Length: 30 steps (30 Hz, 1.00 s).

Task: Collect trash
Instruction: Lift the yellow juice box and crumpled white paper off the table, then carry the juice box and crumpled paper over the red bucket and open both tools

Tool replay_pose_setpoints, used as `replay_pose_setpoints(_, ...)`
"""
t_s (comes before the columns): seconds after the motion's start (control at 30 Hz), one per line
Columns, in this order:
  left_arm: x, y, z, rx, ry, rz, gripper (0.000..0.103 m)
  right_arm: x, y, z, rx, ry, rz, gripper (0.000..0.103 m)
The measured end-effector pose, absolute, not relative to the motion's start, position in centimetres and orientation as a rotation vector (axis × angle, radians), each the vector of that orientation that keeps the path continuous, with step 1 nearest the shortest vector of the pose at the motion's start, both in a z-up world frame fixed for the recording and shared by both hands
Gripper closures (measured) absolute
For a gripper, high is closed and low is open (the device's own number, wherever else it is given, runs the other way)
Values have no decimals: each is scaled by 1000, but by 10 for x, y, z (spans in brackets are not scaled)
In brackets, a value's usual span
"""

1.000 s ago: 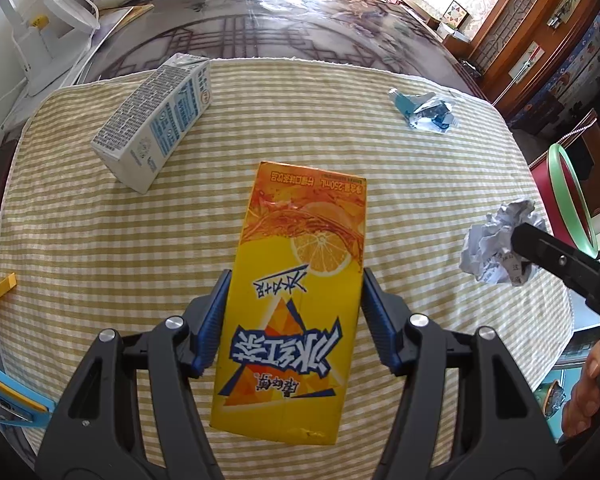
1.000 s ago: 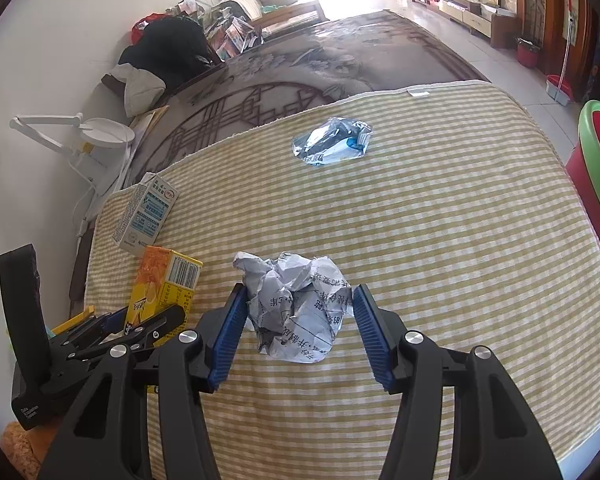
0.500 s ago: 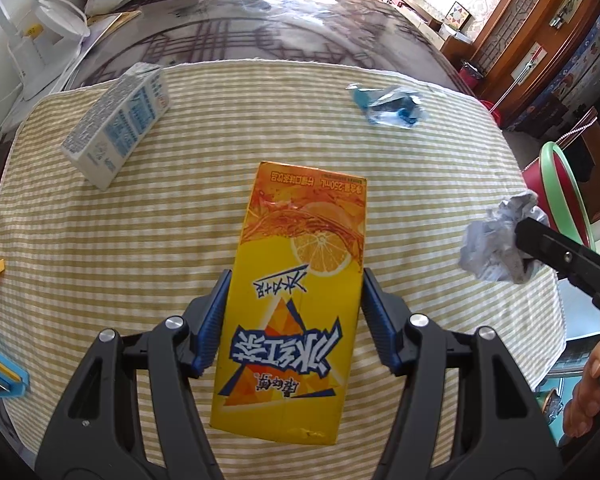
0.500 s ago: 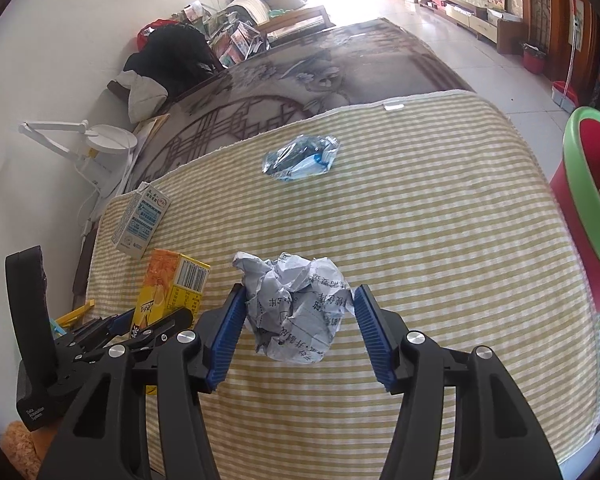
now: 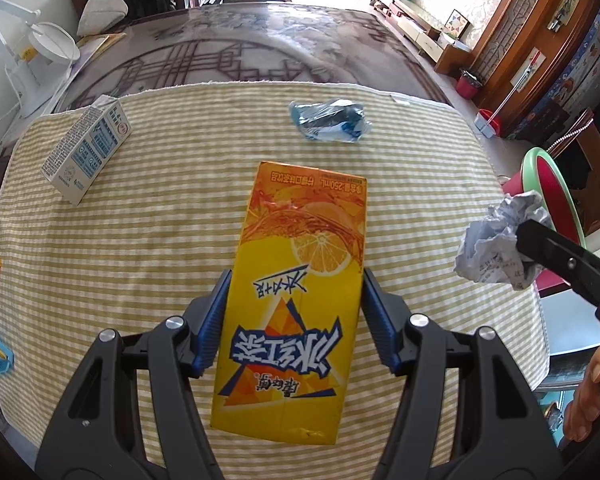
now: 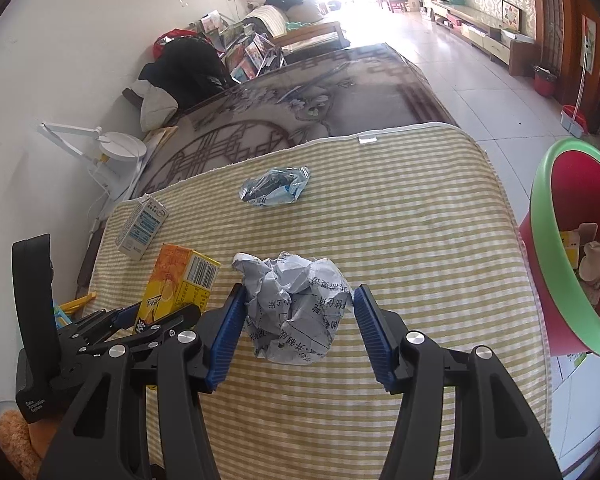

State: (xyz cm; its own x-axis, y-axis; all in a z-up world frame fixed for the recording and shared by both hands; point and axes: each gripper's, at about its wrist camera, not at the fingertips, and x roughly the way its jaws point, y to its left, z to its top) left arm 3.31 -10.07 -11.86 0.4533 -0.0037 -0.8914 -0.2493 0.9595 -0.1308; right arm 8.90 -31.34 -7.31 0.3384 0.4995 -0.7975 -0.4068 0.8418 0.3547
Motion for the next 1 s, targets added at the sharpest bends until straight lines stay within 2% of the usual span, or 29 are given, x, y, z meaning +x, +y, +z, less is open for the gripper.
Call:
replay_pose_setpoints(0.63, 51, -150, -87, -210, 1026, 142, 44, 99, -370, -59, 153, 1028, 588, 49)
replay_pose_setpoints(1.0, 83, -195, -74, -160, 1004, 43, 44, 124, -449, -52, 208, 964, 396, 49)
